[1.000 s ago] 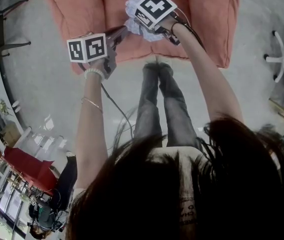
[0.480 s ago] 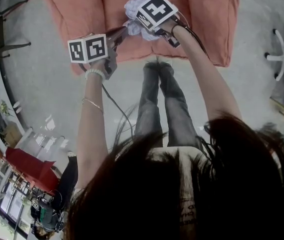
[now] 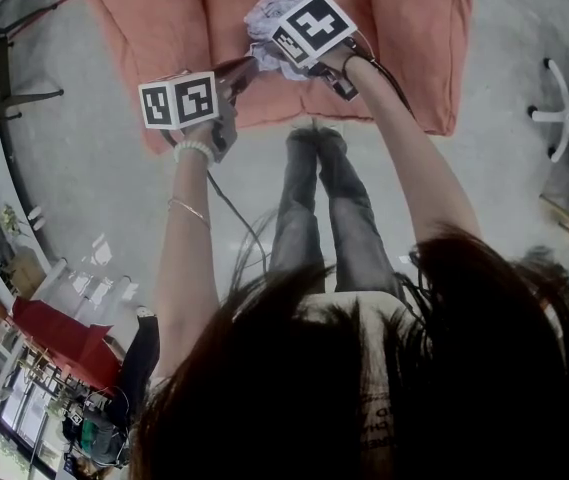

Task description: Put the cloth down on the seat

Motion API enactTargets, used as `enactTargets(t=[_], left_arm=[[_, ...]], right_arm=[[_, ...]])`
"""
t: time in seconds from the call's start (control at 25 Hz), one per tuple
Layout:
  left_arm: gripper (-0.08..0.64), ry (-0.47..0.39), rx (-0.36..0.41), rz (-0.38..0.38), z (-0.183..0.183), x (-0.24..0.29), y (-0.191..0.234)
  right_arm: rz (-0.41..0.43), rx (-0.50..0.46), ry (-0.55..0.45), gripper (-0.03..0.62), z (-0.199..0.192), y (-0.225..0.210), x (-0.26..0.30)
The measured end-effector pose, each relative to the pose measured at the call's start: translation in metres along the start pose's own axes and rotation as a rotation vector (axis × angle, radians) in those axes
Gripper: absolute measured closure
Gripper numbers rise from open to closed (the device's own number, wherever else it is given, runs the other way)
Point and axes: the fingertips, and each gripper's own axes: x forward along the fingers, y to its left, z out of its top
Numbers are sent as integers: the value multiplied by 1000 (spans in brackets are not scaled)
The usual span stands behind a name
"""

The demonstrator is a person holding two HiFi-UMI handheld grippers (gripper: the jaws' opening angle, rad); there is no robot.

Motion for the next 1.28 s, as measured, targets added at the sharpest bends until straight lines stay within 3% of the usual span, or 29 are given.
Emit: enactTargets(t=[0.28,0.76,1.28], left_arm=[[561,-50,-6,-1,10,-3,-8],[561,-147,37,-7,34,-44,-68],[561,-275,111,-28,65,-84,-132]], right_arm=[[82,83,-130,319,7,8,-19],[81,188,-305,404,14,37,-99],[78,177,-446,482,30,68,-178]])
